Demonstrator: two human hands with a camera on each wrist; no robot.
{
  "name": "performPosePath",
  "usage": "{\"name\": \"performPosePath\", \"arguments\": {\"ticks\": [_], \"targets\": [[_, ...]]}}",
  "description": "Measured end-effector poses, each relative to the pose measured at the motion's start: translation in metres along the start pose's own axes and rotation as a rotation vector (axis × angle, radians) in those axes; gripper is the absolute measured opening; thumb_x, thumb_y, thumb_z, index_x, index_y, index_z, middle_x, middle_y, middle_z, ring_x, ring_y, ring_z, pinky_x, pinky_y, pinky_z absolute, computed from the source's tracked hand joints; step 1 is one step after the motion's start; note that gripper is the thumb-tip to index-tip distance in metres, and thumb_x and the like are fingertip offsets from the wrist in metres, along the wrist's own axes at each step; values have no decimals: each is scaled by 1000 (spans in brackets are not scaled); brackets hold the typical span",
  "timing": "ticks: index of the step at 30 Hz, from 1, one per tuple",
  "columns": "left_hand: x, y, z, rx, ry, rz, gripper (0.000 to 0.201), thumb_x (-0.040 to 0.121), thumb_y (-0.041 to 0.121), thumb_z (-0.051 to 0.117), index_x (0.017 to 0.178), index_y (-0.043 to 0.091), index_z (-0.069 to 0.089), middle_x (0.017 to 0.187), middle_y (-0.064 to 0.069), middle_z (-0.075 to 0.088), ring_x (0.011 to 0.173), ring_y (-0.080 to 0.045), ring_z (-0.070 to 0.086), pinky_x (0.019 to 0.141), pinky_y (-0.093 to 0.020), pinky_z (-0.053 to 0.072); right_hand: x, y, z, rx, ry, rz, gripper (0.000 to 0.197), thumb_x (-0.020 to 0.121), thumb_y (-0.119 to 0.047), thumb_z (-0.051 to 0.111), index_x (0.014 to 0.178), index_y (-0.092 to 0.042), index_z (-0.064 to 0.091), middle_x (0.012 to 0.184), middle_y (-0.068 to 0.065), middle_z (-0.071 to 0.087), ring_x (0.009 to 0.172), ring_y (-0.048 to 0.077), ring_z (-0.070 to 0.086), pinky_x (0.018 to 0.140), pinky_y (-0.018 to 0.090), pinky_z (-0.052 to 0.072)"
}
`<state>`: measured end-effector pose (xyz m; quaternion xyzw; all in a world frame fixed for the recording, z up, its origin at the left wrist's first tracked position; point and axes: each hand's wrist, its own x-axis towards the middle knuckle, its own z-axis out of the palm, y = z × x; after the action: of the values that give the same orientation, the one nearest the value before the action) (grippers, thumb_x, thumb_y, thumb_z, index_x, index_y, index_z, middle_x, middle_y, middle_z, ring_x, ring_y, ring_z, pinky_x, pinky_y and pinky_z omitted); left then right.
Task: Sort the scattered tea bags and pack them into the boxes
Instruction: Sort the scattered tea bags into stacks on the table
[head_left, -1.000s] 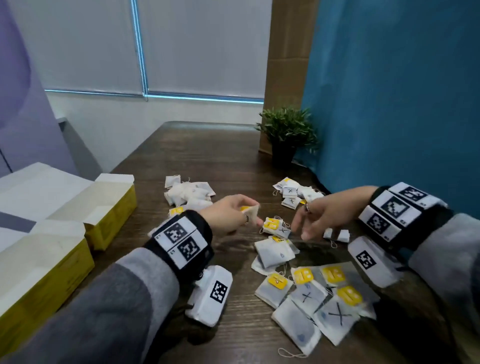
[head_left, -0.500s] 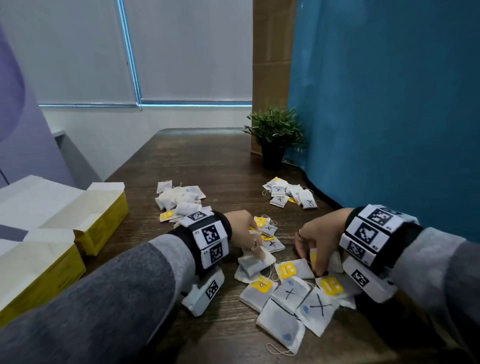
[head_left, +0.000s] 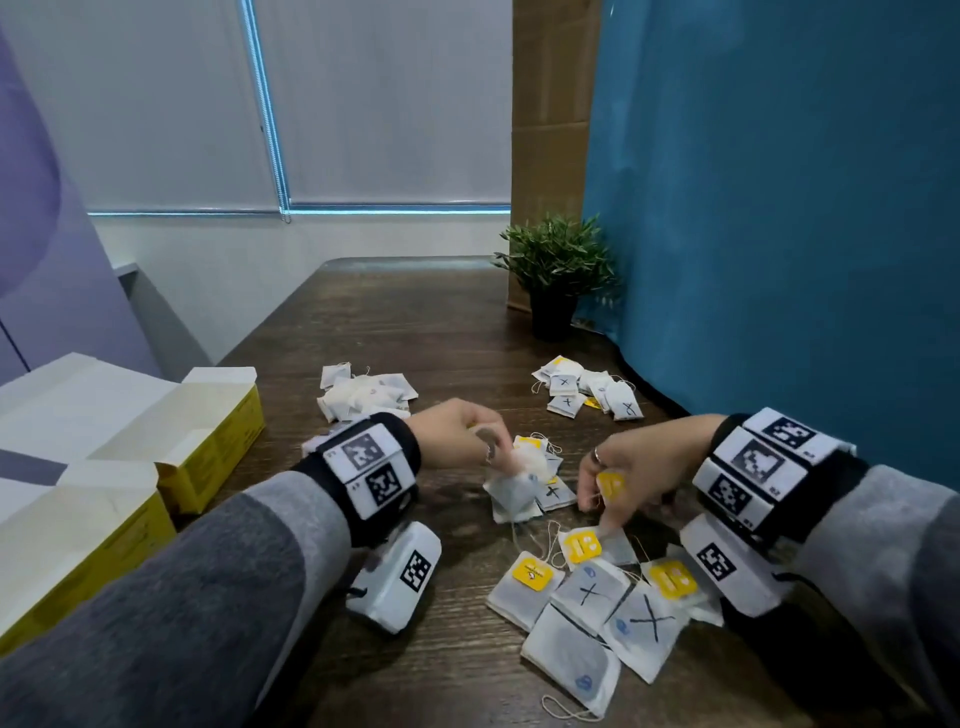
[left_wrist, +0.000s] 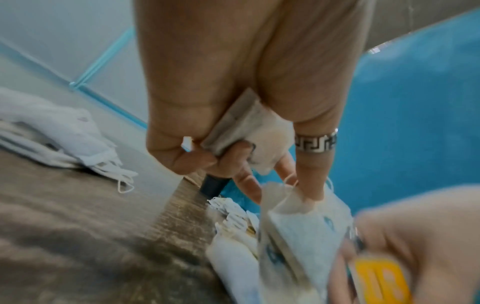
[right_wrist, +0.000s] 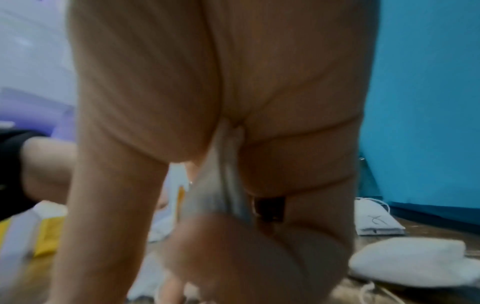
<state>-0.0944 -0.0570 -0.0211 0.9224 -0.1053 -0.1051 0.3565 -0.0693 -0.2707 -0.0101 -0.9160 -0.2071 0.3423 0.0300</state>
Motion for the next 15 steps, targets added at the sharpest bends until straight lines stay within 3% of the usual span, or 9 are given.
{"name": "performPosePath", "arguments": {"ticks": [2, 4, 6, 9, 11, 13, 15], "targets": [[-5, -5, -6, -142, 58, 6, 23, 84, 13, 65, 65, 25, 59, 59, 14, 56, 44, -2, 37, 41, -14, 28, 5, -7, 7, -126, -16, 20, 51, 71, -43, 77, 114, -24, 58, 109, 2, 63, 92, 15, 56, 74, 29, 47], [-7, -11, -10, -279, 110, -3, 21, 82, 19, 69, 66, 23, 57, 52, 11, 47, 41, -3, 34, 40, -16, 25, 6, -12, 10, -200, 13, 38, 60, 71, -44, 76, 119, -17, 54, 105, -5, 55, 97, 15, 51, 72, 28, 43], [-6, -20, -11, -448, 154, -5, 22, 84, 12, 67, 68, 21, 53, 51, 7, 44, 40, -4, 35, 41, -18, 22, 4, -13, 8, -210, 28, 28, 51, 73, -42, 75, 111, -15, 56, 101, -2, 56, 92, 15, 52, 66, 25, 41], [-9, -30, -12, -733, 114, -7, 16, 85, 6, 59, 72, 14, 54, 62, -8, 46, 49, -10, 40, 47, -20, 26, -2, -11, -1, -219, 110, -24, 30, 75, -40, 74, 91, -24, 53, 96, -2, 57, 87, 15, 52, 66, 24, 42], [-13, -35, -13, -906, 30, 33, 28, 89, 2, 46, 64, 10, 55, 59, -10, 51, 49, -12, 45, 47, -19, 35, -9, -9, -8, -129, 264, -81, 25, 76, -36, 74, 86, -32, 52, 92, -6, 58, 79, 10, 53, 67, 22, 43], [-18, -35, -15, -1040, 13, 37, 38, 90, 0, 40, 59, 12, 59, 58, -9, 56, 54, -15, 52, 53, -23, 46, -15, -10, -15, -11, 514, -164, 21, 78, -30, 73, 86, -32, 53, 82, -12, 61, 67, 1, 52, 59, 14, 40], [-21, -37, -18, -1209, 73, -17, 31, 89, -1, 40, 71, 10, 63, 63, -9, 62, 60, -17, 62, 59, -29, 55, -17, -16, -17, 112, 770, -267, 17, 79, -20, 71, 80, -27, 56, 66, -16, 60, 60, -6, 53, 54, 12, 36]]}}
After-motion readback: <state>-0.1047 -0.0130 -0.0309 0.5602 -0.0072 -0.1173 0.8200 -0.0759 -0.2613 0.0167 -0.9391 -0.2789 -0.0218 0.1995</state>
